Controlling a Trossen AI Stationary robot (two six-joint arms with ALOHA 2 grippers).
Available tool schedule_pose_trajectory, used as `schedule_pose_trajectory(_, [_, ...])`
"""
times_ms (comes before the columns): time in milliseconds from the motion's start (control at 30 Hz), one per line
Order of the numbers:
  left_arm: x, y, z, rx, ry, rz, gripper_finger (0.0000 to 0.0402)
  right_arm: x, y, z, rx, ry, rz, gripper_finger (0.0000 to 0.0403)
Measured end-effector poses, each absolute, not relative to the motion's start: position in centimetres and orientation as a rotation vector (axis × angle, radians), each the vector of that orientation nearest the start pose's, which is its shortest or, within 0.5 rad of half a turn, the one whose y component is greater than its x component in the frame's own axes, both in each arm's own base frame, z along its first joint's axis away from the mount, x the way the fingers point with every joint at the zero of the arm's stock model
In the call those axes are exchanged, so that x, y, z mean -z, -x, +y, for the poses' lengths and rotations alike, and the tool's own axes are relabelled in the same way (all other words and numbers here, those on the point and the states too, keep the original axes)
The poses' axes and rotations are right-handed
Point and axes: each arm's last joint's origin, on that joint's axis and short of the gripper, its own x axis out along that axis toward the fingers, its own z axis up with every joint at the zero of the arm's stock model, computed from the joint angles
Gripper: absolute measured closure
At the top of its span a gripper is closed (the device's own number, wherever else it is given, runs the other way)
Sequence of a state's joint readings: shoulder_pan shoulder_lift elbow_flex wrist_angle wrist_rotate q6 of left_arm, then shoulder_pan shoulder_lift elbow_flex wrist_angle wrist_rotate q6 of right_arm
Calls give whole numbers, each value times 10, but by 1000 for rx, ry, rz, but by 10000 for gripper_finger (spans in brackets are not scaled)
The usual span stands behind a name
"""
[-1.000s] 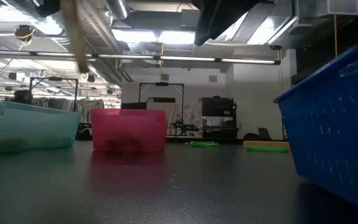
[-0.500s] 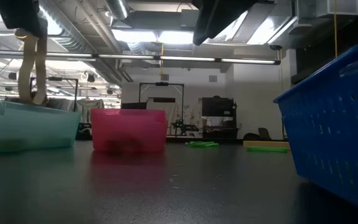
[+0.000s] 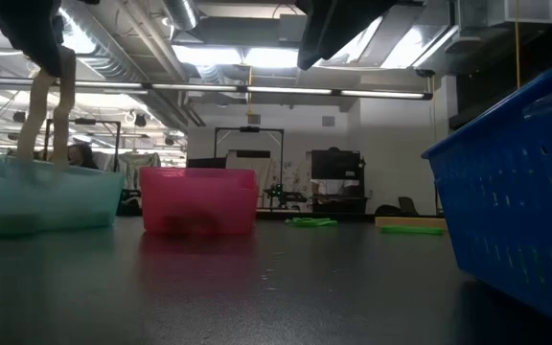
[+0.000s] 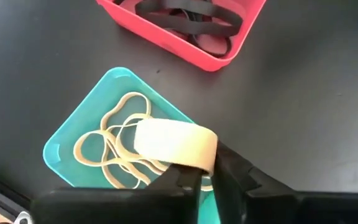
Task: Sort rubber bands into baskets
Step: Put the light yellow rubber band into the light blue bin, then put the green rubber band into the blue bin
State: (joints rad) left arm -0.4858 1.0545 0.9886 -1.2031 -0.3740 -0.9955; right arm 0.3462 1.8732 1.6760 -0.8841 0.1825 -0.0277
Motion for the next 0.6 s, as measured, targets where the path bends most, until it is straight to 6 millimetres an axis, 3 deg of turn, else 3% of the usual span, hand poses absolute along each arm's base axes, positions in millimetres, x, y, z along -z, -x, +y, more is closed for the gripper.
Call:
schedule_pose_trajectory(267, [-279, -148, -68, -512, 358, 1193, 285, -281, -374, 130, -162, 308, 1045, 182])
schedule_pose_trajectory(433, [-277, -142, -75, -407, 568, 1402, 254, -281, -374, 129, -162, 308, 1045, 182])
schedule_pose_trajectory(600, [-278, -143, -85, -445, 749, 1392, 249, -281, -374, 130, -163, 308, 1045, 182])
